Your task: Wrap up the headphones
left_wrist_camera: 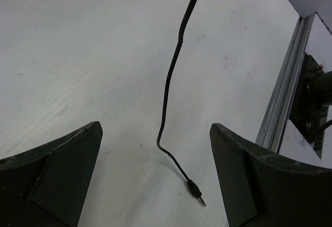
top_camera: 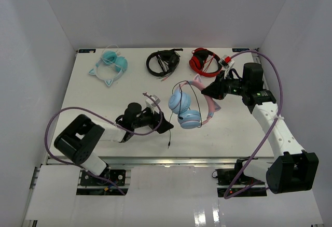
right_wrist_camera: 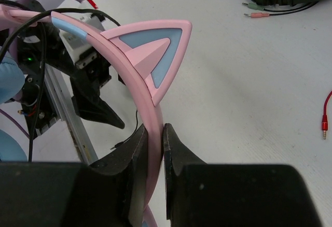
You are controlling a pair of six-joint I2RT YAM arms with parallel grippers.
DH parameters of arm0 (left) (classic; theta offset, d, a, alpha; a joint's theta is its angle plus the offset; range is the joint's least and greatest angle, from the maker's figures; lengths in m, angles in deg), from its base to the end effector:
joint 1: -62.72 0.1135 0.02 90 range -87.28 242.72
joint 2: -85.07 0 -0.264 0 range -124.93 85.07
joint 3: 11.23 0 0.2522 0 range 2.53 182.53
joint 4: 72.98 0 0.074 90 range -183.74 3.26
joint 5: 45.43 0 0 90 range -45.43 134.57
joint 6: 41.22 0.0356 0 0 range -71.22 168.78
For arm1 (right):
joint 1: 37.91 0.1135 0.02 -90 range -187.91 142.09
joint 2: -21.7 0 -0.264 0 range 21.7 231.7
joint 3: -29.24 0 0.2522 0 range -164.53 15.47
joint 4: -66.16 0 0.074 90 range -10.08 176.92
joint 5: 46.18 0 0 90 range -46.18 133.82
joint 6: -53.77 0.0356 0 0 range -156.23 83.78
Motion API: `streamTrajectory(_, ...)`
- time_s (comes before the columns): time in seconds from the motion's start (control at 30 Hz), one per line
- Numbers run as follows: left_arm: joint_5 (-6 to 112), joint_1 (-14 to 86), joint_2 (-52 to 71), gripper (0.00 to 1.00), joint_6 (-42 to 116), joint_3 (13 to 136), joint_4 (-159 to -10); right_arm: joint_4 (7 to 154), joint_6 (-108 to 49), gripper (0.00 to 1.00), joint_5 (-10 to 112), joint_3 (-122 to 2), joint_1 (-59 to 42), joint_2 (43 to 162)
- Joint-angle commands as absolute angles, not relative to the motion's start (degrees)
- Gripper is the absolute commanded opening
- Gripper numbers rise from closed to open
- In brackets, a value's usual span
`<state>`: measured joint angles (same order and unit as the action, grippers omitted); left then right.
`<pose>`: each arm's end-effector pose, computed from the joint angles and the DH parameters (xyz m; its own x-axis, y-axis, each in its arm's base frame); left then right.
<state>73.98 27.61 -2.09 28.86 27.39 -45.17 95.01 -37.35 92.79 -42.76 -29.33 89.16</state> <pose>0.2125 -0.1708 0.1510 -0.5709 0.0386 -0.8201 0.7256 0.4910 -0.4821 0.2520 0.0652 0.3372 -0.3918 -0.0721 -0.9172 -0.7855 0.5452 0.2927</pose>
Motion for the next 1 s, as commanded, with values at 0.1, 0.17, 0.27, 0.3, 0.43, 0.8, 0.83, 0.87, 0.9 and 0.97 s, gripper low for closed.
streamTrajectory(0.1, 73.7, 20.5, -10.1, 0.61, 27.7, 30.2, -39.4, 93.6, -34.0, 0.08, 94.7, -45.0, -29.6, 88.5)
streamTrajectory(0.17, 72.4, 18.9, -10.6, 0.32, 27.6, 30.6, -39.9, 93.8, -33.6, 0.08, 93.1, -45.0, -29.6, 88.4)
streamTrajectory(0.27, 66.3, 15.9, -8.0, 0.0, 26.6, 28.5, -41.0, 94.3, -30.3, 0.08, 85.3, -45.2, -29.6, 87.9)
streamTrajectory(0.3, 63.5, 14.8, -6.6, 0.0, 26.4, 27.5, -41.2, 94.2, -28.9, 0.08, 82.4, -45.3, -29.6, 87.7)
streamTrajectory(0.43, 51.4, 8.5, 0.7, 0.0, 24.7, 24.1, -42.7, 91.0, -20.7, 0.08, 67.7, -42.8, -28.4, 85.8)
streamTrajectory(0.8, 37.4, -1.5, 0.8, 0.03, 23.8, 32.5, -45.2, 84.7, -9.7, 0.08, 42.6, -42.3, -25.1, 89.5)
streamTrajectory(0.83, 37.1, -2.0, -0.2, 0.03, 24.4, 34.1, -46.3, 84.4, -9.5, 0.08, 40.1, -42.7, -24.7, 90.6)
streamTrajectory(0.87, 36.7, -2.3, -1.0, 0.03, 24.8, 35.5, -47.6, 84.2, -9.8, 0.08, 37.7, -43.2, -23.8, 91.6)
streamTrajectory(0.9, 36.5, -2.4, -1.8, 0.03, 25.1, 36.8, -48.7, 83.9, -10.4, 0.08, 35.4, -43.4, -23.1, 92.7)
streamTrajectory(0.97, 36.3, -2.6, -3.2, 0.02, 25.7, 39.2, -50.9, 82.9, -12.2, 0.08, 30.7, -43.2, -21.9, 95.0)
